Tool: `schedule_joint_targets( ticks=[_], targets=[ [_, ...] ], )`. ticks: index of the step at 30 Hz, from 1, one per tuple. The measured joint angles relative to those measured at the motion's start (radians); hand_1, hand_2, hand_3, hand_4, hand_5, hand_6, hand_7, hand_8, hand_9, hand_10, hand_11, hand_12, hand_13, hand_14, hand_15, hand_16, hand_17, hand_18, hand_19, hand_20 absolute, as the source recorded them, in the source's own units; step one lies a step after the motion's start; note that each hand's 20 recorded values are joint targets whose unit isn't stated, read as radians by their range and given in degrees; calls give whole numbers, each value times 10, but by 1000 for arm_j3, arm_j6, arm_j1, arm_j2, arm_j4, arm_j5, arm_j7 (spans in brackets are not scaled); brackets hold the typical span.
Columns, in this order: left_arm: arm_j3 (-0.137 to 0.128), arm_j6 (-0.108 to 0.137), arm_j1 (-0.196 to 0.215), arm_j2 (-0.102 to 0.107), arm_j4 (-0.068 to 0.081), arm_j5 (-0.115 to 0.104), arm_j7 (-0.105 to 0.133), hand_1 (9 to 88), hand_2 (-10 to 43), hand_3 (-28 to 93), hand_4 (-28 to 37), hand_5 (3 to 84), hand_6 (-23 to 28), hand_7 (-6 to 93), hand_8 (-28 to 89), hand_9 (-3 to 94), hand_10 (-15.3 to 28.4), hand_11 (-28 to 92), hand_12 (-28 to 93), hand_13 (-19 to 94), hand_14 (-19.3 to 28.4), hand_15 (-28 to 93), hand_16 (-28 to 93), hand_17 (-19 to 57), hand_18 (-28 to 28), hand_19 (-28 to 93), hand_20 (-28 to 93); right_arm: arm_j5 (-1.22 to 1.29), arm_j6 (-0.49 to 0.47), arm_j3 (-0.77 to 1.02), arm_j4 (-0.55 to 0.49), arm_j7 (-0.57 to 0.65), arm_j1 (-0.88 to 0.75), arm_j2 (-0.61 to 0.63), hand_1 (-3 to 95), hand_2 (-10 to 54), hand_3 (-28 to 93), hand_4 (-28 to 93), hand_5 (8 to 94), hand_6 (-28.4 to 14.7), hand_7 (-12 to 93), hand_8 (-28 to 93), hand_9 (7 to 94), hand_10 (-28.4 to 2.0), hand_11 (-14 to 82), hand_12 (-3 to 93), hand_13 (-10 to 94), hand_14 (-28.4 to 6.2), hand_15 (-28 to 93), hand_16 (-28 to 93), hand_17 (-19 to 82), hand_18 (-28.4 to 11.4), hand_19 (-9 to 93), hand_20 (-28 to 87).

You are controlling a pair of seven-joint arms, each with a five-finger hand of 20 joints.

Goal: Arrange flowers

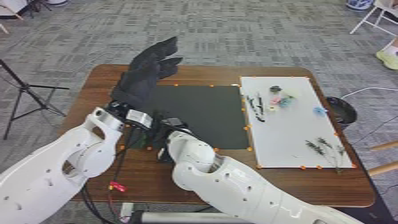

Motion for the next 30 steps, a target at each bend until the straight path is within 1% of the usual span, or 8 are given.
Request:
schedule_joint_targets(
  ticks=[5,8,14,19,22,25,27,30],
  targets=[
    [-5,0,4,-4,0,0,-2,285,-54,655,-254,230,17,167,-81,172,95,135,192,158,126,239,64,-106,192,361,122,-8,-22,3,-15,-4,-1,8,202,51,780,-166,688,-44,316,-94,804,-106,614,490,767,-103,795,390,511,-189,932,690],
    [-44,7,36,-5,-13,0,-2,284,-54,656,-254,230,17,168,-81,172,95,135,192,159,127,239,64,-106,191,361,122,-25,-64,11,-46,-25,-6,26,223,58,818,-136,595,-53,311,-96,706,-138,612,473,706,-121,797,374,450,-193,932,642],
    [-195,39,181,-9,-72,-1,-2,285,-54,656,-254,230,17,167,-81,173,96,134,193,159,126,239,63,-106,191,361,122,-114,-121,43,-163,-120,-37,110,220,20,807,-177,493,-71,316,-104,545,-164,591,432,614,-137,799,343,377,-198,932,539],
    [-235,55,258,-19,-76,4,-16,286,-55,656,-253,229,17,168,-81,172,96,135,193,159,125,239,63,-106,191,361,123,-120,-100,130,-277,-137,-92,197,201,-27,755,-239,473,-75,327,-107,509,-179,558,395,578,-143,792,327,359,-201,932,512],
    [-287,62,324,-38,-90,7,-43,286,-55,656,-253,230,17,168,-82,172,96,136,193,159,125,240,64,-106,191,361,123,-64,-50,216,-353,-137,-142,262,200,-71,747,-275,471,-75,343,-108,508,-176,560,383,572,-143,791,317,351,-201,932,501],
    [-340,71,399,-56,-107,8,-62,287,-55,655,-253,230,17,168,-82,172,96,137,192,159,125,240,63,-106,191,361,123,-17,35,298,-432,-134,-195,348,249,-93,673,-282,493,-66,376,-120,538,-156,567,380,592,-134,781,308,349,-198,932,490],
    [-357,77,444,-65,-116,8,-66,288,-55,655,-253,229,17,168,-82,171,95,137,192,158,125,240,63,-106,191,361,123,-20,77,360,-484,-129,-236,414,340,-95,559,-282,528,-53,393,-125,594,-133,558,373,635,-116,738,299,353,-191,932,475],
    [-373,86,505,-77,-130,14,-73,288,-55,654,-252,229,17,168,-82,171,96,137,192,158,125,240,64,-106,191,361,123,-47,86,479,-545,-124,-313,513,408,-95,535,-280,542,-53,403,-129,605,-130,558,372,645,-108,723,302,354,-186,932,467]
  ],
)
